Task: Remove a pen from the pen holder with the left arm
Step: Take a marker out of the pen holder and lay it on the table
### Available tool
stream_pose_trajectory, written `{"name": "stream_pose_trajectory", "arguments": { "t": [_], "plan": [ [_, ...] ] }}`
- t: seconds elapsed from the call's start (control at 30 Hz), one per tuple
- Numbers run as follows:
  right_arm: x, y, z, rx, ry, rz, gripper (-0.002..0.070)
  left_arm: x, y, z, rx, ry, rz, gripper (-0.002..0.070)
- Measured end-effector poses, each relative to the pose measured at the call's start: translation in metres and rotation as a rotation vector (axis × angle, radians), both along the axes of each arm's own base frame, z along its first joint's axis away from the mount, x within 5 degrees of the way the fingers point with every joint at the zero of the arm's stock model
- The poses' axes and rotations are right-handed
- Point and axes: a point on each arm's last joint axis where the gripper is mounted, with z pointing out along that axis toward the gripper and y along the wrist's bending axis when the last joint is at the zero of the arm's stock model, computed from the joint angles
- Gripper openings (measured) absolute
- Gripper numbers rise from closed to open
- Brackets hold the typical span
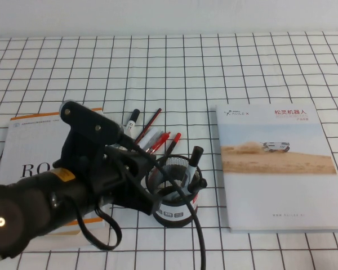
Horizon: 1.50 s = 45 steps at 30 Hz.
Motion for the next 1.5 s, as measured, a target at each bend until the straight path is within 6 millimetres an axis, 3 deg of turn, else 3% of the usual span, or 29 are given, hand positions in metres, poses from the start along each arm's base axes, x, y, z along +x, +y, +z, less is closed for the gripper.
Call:
{"name": "stream_pose_trajectory", "arguments": {
  "t": [0.2,0.3,0.37,0.53,0.63,1.2,1.5],
  "plan": [
    [0.000,0.000,0.000,0.000,0.000,0.000,-0.0013,-0.002,-0.006,0.005,-0.019,-0.159,0.006,0.0000],
    [0.000,0.000,0.000,0.000,0.000,0.000,-0.0013,-0.002,-0.009,0.006,-0.059,-0.192,-0.002,0.0033],
    [0.000,0.000,0.000,0.000,0.000,0.000,-0.0013,-0.001,-0.012,0.004,-0.082,-0.188,-0.003,0.0094],
    [0.000,0.000,0.000,0.000,0.000,0.000,-0.0013,0.003,-0.019,-0.004,-0.125,-0.138,0.004,0.0339],
    [0.000,0.000,0.000,0.000,0.000,0.000,-0.0013,0.007,-0.023,-0.011,-0.123,-0.085,0.016,0.0395],
    [0.000,0.000,0.000,0.000,0.000,0.000,-0.0013,0.047,-0.065,-0.017,-0.018,0.053,0.021,0.0415],
    [0.000,0.000,0.000,0.000,0.000,0.000,-0.0013,0.056,-0.074,-0.020,0.018,0.075,0.015,0.0415]
  ]
}}
